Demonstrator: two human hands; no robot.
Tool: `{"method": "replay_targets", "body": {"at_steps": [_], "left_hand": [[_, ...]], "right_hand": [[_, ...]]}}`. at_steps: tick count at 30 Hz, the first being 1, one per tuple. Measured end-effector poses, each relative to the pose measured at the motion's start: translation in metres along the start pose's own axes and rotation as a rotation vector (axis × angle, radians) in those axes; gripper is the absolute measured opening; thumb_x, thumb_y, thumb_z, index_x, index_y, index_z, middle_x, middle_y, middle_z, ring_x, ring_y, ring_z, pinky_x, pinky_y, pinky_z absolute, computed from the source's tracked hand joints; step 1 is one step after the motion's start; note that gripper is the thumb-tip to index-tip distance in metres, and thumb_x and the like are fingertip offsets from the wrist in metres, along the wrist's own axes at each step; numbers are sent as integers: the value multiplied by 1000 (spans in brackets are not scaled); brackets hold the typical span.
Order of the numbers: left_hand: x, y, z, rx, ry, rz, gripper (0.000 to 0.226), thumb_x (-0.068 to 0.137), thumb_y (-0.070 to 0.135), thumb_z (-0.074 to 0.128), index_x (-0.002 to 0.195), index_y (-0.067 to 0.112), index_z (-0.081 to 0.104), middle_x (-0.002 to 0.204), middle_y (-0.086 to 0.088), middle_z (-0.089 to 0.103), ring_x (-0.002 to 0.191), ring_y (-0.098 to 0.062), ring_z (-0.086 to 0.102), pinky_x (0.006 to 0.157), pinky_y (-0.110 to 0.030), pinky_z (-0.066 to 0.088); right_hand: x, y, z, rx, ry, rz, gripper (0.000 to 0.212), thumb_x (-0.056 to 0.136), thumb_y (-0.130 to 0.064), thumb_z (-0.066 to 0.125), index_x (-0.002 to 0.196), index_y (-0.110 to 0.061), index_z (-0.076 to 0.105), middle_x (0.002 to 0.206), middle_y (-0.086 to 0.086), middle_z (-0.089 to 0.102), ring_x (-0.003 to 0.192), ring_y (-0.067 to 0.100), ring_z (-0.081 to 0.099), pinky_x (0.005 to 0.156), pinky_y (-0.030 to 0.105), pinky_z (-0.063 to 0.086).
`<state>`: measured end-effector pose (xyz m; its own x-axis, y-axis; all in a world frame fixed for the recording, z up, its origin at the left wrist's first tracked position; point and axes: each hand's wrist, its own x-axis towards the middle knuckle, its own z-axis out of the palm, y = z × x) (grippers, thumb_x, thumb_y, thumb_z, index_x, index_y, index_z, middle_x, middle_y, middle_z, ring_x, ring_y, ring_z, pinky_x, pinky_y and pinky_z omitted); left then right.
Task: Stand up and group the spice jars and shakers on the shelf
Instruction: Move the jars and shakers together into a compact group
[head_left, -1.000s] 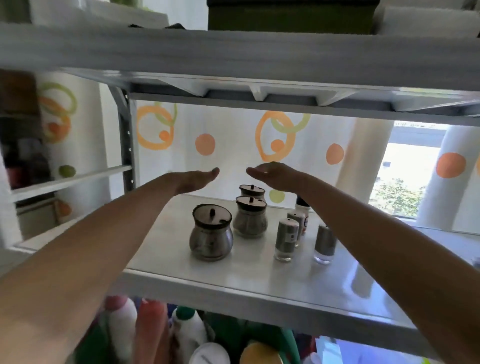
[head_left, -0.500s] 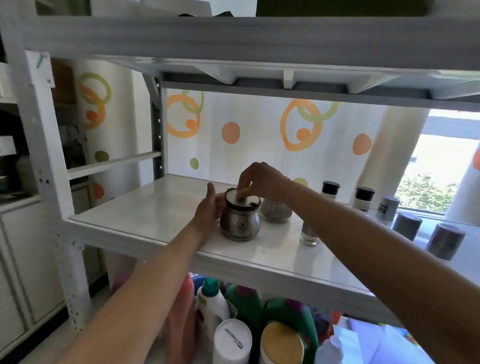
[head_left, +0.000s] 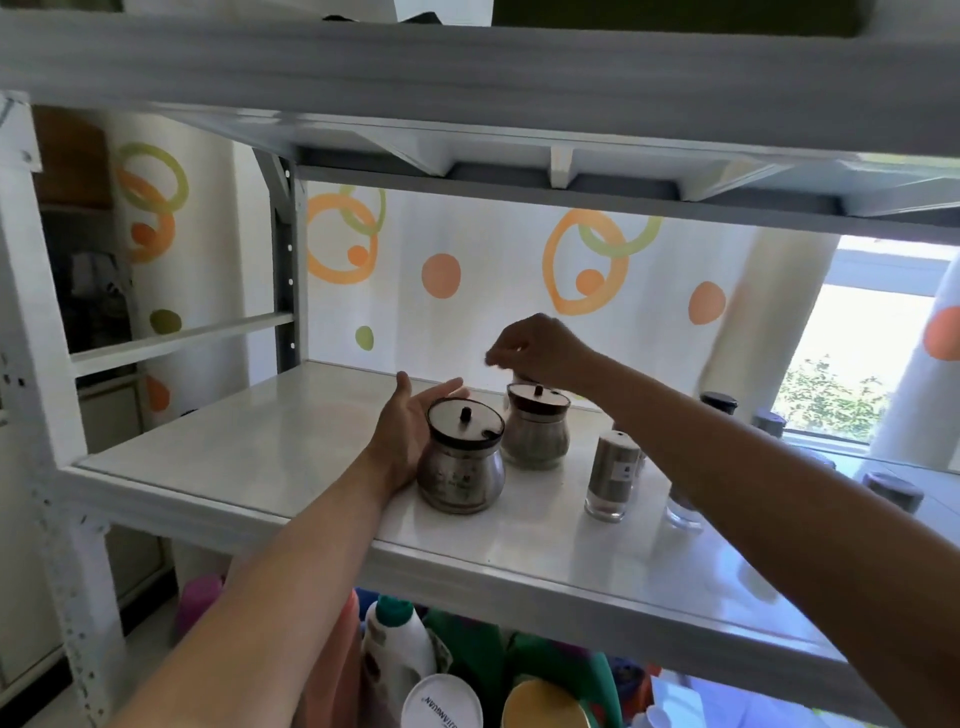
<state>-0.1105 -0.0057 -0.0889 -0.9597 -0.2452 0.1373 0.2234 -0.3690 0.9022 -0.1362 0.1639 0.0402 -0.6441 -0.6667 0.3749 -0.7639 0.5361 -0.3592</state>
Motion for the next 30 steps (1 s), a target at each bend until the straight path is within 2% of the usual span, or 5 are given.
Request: {"method": "replay_targets", "body": {"at_steps": [3, 6, 17, 25, 30], "left_hand": [[13, -3, -1, 46, -82, -35, 72, 99, 51, 11, 125, 1, 56, 130, -15, 58, 116, -28, 56, 95, -38, 45], [25, -3, -4, 53, -171, -79, 71, 99, 51, 14, 124, 0, 57, 133, -16, 57, 125, -28, 52, 103, -38, 42], [40, -3, 1, -6, -539, -200, 78, 90, 59, 18, 129, 3, 56, 136, -11, 55, 126, -18, 54, 92, -29, 51], [45, -4, 0, -41, -554, -225, 77, 88, 59, 22, 134, 3, 47, 135, -8, 56, 124, -16, 56, 91, -29, 52], [50, -7, -2, -55, -481, -246, 73, 89, 59, 25, 131, 5, 52, 135, -11, 56, 121, -20, 57, 98, -32, 50]], "right_hand": [[6, 29, -15, -156, 21, 89, 22, 90, -17, 54, 101, -9, 71, 109, 7, 70, 103, 24, 62, 90, 30, 48], [8, 49, -12, -292, -114, 156, 26, 90, -21, 52, 106, -11, 70, 115, 9, 67, 110, 28, 59, 98, 39, 46], [16, 66, 3, -245, -82, 60, 11, 77, -22, 72, 88, -17, 74, 84, -5, 67, 85, 13, 60, 77, 27, 46], [15, 67, 7, -159, -83, 41, 11, 79, -8, 69, 89, -5, 74, 74, -4, 66, 77, 10, 55, 63, 12, 39], [22, 62, 12, -133, -102, 73, 15, 78, -11, 71, 88, 0, 72, 74, 1, 65, 70, 9, 52, 60, 17, 37]]}}
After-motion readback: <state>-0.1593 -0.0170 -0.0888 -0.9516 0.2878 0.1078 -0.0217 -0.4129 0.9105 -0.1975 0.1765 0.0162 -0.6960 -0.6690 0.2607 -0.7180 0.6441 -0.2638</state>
